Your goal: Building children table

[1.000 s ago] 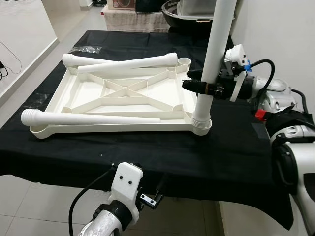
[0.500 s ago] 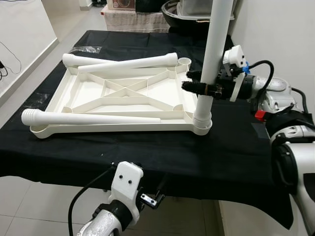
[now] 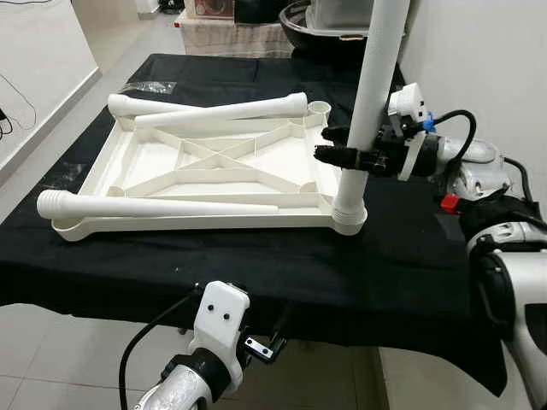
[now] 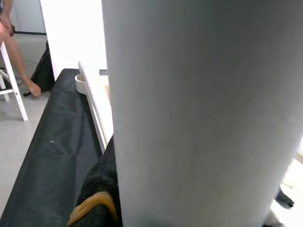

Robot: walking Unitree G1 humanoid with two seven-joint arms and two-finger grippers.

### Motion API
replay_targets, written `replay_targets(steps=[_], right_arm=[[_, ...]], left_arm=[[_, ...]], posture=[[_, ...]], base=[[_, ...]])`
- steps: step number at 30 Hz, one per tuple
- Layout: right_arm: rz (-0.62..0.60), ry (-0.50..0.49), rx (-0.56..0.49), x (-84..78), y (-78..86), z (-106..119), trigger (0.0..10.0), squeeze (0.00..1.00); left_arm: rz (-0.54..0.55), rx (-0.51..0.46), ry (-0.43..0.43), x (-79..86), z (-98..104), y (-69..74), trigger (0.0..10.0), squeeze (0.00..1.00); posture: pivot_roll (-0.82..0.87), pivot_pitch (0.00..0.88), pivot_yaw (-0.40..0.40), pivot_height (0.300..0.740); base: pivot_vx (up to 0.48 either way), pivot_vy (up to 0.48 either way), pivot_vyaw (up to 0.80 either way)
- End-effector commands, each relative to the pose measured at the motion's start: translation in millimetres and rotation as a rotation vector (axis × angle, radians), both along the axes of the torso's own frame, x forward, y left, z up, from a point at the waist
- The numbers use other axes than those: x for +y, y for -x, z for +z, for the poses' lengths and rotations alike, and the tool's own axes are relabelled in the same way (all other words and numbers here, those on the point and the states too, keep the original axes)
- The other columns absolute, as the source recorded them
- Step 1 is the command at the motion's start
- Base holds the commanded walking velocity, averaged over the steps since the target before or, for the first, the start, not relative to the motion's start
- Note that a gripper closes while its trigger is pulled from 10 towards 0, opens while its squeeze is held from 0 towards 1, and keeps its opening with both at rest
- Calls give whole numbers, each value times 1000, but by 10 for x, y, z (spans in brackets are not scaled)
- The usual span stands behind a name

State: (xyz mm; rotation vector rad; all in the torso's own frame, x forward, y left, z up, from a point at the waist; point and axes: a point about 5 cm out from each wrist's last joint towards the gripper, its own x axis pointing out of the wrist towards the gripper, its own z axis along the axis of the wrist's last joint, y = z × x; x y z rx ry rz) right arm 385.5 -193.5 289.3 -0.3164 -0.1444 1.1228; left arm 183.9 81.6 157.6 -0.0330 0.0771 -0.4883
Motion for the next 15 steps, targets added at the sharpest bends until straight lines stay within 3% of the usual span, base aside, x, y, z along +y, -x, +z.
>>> replay_targets(steps=[1,5,15], right_arm=[[-12,37,97,-15,6,-258,10000,0],[-25,11,17,-52,-4,13,10000,0],[-94,61,-13,-115,-20,67,10000,0]], left_arm=[[4,12,-9,14,-7,28,10000,0],[0,13,-7,15,-6,37,10000,0],[-3,21,-7,16,-22,37,10000,0]], posture=[[172,208,-23,740],[165,207,-19,740],[166,206,-19,740]], base=[[0,0,0],[0,0,0],[0,0,0]])
